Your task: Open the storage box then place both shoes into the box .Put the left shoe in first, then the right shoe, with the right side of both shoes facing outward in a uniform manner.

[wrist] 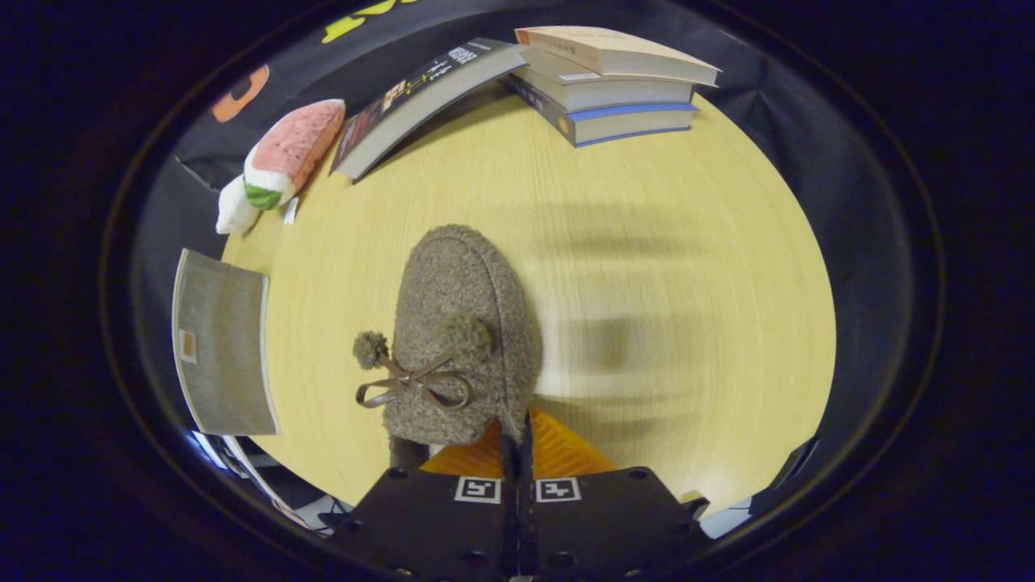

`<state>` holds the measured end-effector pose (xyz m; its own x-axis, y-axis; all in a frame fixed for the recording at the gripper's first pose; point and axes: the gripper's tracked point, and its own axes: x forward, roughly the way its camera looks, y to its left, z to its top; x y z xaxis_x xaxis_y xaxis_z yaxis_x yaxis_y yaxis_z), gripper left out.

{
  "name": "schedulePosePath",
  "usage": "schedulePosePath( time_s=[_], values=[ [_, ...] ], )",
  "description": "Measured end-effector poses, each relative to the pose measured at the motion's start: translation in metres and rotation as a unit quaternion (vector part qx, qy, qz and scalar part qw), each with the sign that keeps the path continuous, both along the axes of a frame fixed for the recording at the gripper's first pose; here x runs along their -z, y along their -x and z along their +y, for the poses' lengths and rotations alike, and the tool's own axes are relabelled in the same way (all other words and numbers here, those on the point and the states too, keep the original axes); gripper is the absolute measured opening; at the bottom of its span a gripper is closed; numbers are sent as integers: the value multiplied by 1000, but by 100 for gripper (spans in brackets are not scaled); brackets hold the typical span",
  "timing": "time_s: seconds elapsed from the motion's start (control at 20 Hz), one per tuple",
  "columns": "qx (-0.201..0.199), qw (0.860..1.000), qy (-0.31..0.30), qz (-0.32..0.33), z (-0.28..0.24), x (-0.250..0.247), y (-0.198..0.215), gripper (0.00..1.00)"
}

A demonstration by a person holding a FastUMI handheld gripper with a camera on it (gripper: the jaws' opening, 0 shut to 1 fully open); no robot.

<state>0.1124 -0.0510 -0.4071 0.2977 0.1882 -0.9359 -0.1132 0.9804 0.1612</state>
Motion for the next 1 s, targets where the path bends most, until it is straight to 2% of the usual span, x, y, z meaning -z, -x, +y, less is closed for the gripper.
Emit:
schedulePosePath(
  time_s=[0.15, 0.25, 0.4, 0.7, 1.0],
  values=[
    [21, 1000, -13, 13, -6, -7, 9, 1],
    [33, 998, -47, 27, 2, -22, 20, 1],
    [35, 998, -59, 15, 14, -53, 30, 1],
    [-3, 998, -59, -38, 83, -132, 39, 1],
    [-55, 994, -61, -73, 198, -194, 51, 1]
  ],
)
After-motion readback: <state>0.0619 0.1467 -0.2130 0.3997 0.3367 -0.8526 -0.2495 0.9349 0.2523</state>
